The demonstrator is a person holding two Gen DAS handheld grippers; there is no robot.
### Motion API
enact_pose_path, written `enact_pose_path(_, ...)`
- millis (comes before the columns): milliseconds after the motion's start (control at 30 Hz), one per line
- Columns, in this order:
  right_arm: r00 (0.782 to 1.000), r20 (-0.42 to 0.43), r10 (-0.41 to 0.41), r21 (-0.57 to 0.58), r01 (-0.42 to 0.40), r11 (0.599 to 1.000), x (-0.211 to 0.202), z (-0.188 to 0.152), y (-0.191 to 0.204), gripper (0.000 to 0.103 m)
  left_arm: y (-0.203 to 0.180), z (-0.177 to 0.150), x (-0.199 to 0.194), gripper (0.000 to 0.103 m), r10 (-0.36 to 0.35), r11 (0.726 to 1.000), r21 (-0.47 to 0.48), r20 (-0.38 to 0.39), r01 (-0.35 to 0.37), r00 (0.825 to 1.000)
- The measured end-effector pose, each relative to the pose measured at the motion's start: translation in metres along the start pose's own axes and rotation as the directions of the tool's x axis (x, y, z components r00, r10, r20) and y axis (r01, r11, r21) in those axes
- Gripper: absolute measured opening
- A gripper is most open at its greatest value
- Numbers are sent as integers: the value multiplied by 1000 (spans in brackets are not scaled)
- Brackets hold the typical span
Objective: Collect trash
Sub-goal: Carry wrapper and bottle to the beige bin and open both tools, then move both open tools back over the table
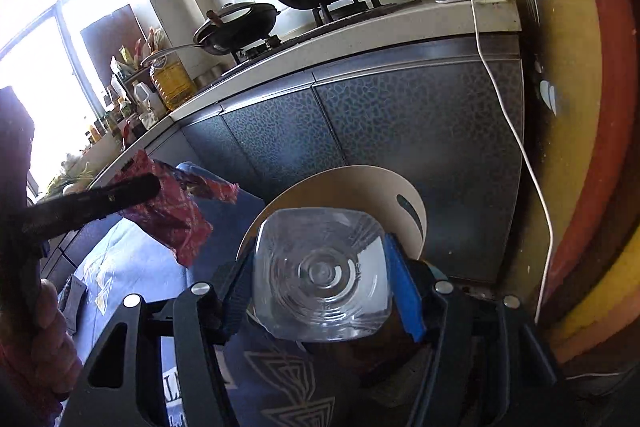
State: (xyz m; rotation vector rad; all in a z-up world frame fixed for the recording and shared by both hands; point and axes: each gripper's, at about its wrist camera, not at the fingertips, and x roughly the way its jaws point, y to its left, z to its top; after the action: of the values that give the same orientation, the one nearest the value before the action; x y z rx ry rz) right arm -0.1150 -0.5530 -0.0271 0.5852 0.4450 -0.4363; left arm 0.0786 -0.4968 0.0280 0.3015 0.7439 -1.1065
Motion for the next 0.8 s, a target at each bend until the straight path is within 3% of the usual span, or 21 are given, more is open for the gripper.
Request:
enact_pose_path(167, 998, -23, 58, 74, -56, 996, 32, 25, -17, 61, -4, 3, 36, 11, 2, 1000, -4, -64, -2, 998)
enact_pose_path(367, 996, 27, 80, 67, -81, 994, 49, 53, -21, 61, 6, 7, 47, 11, 4, 999, -31, -71, -6, 997)
enact_pose_path(500, 995, 93, 21, 4, -22, 1000, 61, 55, -20, 63, 9, 7, 55, 11, 15, 999, -35, -86, -18, 996)
enact_pose_path(600, 1000, -5, -20, -36, 20, 999, 85, 39, -19, 66, 10, 2, 67, 12, 16, 999, -38, -131, -21, 991)
enact_pose_path(667, 998, -51, -47, 4, 47, 999, 90, 27, -25, 69, 10, -3, 79, 25, 10, 999, -44, -171, -18, 985)
enact_pose_path(733, 998, -42, -46, 32, 48, 998, 85, 19, -29, 71, 9, -8, 91, 46, 22, 999, -45, -205, -32, 978)
enact_pose_path(800, 998, -18, -52, 54, 53, 997, 75, 17, -32, 71, 10, -10, 99, 48, 28, 998, -48, -225, -40, 974)
